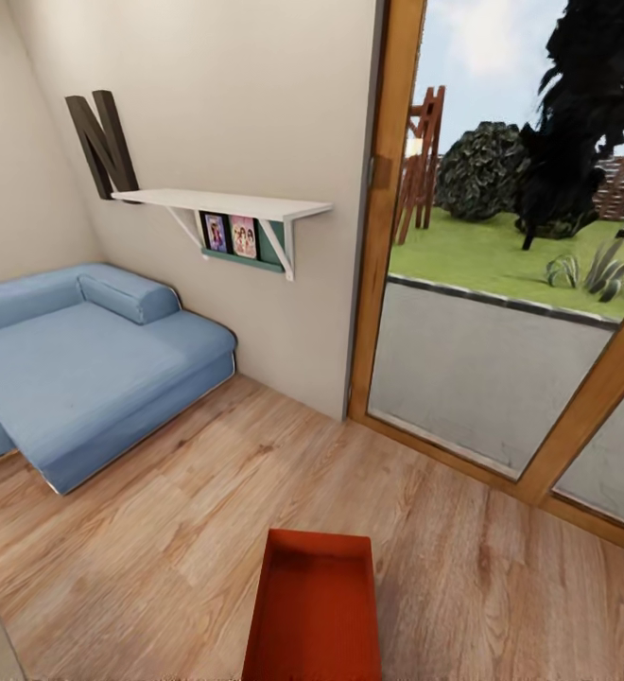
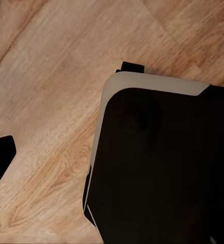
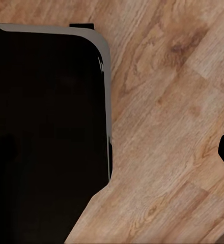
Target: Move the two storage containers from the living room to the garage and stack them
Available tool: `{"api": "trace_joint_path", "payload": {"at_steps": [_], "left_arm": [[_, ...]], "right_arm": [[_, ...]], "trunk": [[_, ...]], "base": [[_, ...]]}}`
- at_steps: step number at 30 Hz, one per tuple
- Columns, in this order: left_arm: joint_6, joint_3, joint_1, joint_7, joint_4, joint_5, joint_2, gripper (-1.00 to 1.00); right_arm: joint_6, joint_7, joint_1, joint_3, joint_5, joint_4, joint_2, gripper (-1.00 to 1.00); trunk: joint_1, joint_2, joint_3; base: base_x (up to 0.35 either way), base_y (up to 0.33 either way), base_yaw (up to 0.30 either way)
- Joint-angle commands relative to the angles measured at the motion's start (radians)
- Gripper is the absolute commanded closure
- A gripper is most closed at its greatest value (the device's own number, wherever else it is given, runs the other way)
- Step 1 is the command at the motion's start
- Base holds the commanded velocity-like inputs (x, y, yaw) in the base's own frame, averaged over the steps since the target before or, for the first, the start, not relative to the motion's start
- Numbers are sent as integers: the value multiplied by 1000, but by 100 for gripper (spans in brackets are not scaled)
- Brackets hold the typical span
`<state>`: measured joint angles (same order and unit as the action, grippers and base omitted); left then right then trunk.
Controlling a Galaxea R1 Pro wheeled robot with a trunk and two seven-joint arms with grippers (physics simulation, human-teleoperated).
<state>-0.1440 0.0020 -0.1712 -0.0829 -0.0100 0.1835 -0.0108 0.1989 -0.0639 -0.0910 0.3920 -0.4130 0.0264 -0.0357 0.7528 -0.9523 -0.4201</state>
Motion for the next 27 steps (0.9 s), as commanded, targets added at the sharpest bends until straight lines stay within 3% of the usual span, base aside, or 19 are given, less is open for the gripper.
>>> {"api": "trace_joint_path", "payload": {"at_steps": [1,27], "left_arm": [[-3,0,-1,-1,1,5,0,-100],[-3,0,-1,-1,1,5,0,-100]], "right_arm": [[5,-1,-1,8,-7,3,0,-100],[4,-1,-1,10,-7,3,1,-100]], "trunk": [[0,-1,-3],[0,-1,-44]], "base": [[0,0,0],[0,0,0]]}}
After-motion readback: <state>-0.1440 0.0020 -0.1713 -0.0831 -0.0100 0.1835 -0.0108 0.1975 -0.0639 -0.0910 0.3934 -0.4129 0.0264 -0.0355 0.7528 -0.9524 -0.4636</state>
